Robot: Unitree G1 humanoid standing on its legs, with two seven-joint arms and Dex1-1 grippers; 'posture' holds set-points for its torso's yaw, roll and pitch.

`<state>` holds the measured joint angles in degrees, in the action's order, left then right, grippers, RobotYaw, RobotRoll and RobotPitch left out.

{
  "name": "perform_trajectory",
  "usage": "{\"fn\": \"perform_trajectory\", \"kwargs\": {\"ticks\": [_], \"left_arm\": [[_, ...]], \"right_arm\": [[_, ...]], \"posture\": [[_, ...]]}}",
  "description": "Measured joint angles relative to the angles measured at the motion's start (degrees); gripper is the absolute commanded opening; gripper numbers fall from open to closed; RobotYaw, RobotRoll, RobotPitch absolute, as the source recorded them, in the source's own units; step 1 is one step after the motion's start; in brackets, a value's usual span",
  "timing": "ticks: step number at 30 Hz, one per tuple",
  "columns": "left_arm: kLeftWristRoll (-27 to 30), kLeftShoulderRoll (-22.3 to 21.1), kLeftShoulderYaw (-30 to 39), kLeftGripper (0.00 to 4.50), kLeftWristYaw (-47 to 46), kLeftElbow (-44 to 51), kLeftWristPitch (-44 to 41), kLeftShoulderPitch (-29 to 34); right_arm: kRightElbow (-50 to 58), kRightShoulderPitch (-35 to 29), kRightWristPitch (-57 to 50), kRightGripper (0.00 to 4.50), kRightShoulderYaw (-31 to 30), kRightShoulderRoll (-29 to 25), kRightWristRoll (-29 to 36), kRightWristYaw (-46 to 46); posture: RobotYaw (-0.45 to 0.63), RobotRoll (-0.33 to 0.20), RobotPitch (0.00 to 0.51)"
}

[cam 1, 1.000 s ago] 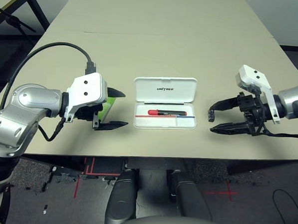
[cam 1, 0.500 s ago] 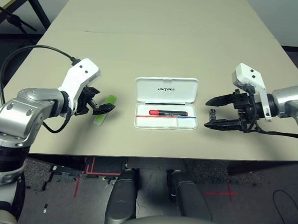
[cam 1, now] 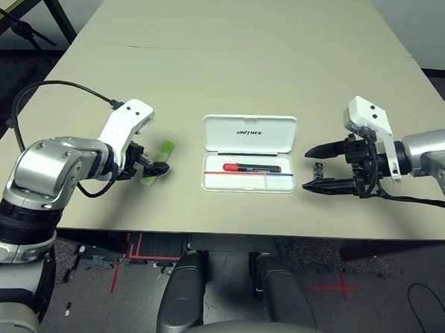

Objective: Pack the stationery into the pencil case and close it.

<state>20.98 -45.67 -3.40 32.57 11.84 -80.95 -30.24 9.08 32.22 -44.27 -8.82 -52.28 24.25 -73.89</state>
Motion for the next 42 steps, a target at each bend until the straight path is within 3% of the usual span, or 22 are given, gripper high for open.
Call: {"fn": "perform_trajectory", "kwargs": {"ticks": [10,13,19,21,27,36,42], "left_arm": [[-0.5,0.6,-2.2,4.50,-0.6,-4.0,4.4,-0.7],[-0.6,0.6,-2.4,3.87,-0.6,-4.1,4.6,-0.5],[-0.7,0.4,-3.0,1.64,-0.1,-3.6,4.8,-0.5],[-0.7,0.0,-3.4,1.07,0.2,-3.4,4.9,-0.4],[-0.9,-4.2,-7.0,1.07,3.4,-1.2,8.6,0.3],[-0.2,-15.7,-10.9,1.07,20.0,6.8,21.9,1.6],[0.5,-15.4,-11.7,1.07,25.6,10.0,23.2,-2.8]], "right_arm": [[0.1,-0.2,0.0,4.49,-0.5,0.0,0.0,0.5],[0.2,-0.3,0.0,4.50,-0.5,0.0,0.0,0.8],[0.5,-0.5,0.0,4.50,-0.6,0.0,0.0,1.1],[0.5,-0.5,0.0,4.50,-0.7,0.0,0.0,1.1],[0.5,-0.5,0.4,4.50,-1.5,0.0,-0.5,1.1],[0.0,-0.3,1.1,4.50,-1.7,0.0,-1.1,1.1],[-0.6,0.0,1.5,4.50,-1.7,0.0,-1.4,0.9]], "posture": [[0.03,0.000,0.175],[0.03,0.000,0.178],[0.03,0.000,0.176],[0.03,0.000,0.176],[0.03,0.000,0.174],[0.03,0.000,0.167],[0.04,0.000,0.156]]}}
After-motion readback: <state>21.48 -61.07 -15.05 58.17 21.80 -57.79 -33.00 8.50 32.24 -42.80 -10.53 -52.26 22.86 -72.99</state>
